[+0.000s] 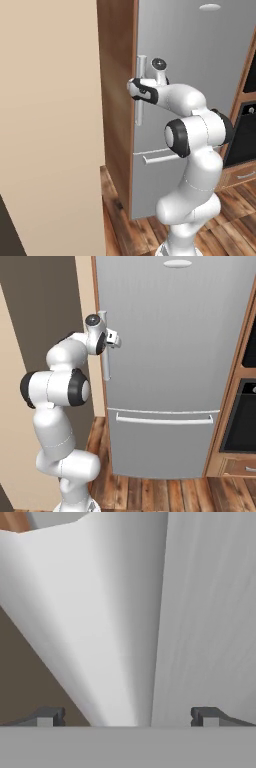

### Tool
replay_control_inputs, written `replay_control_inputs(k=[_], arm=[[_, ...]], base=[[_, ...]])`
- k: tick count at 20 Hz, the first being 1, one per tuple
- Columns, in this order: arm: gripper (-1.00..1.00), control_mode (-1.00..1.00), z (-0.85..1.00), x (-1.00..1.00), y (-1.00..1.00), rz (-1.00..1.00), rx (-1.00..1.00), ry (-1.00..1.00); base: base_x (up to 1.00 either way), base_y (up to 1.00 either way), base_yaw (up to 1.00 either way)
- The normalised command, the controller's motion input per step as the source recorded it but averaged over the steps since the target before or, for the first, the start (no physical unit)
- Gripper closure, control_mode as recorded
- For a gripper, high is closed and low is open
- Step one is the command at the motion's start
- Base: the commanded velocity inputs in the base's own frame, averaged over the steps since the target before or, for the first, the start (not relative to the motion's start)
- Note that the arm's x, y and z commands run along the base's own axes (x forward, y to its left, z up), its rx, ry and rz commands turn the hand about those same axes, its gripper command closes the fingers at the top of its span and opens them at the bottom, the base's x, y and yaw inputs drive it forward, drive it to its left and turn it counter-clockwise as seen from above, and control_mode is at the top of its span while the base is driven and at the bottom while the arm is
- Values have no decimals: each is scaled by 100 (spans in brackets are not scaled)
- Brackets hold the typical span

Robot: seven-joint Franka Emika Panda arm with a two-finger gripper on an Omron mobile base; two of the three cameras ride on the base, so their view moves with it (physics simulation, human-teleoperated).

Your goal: Open the fridge, grab two sodas, and place both sodas inside the bowl with ice on the dining counter.

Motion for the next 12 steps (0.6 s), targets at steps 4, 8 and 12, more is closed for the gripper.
replay_control_inputs(k=[4, 8, 12], arm=[[-100, -100, -14, 41, 0, 0, 0, 0], [-100, -100, -27, 39, 0, 1, 0, 0], [-100, -100, -36, 35, 0, 2, 0, 0]], base=[[0, 0, 0], [0, 0, 0], [0, 0, 0]])
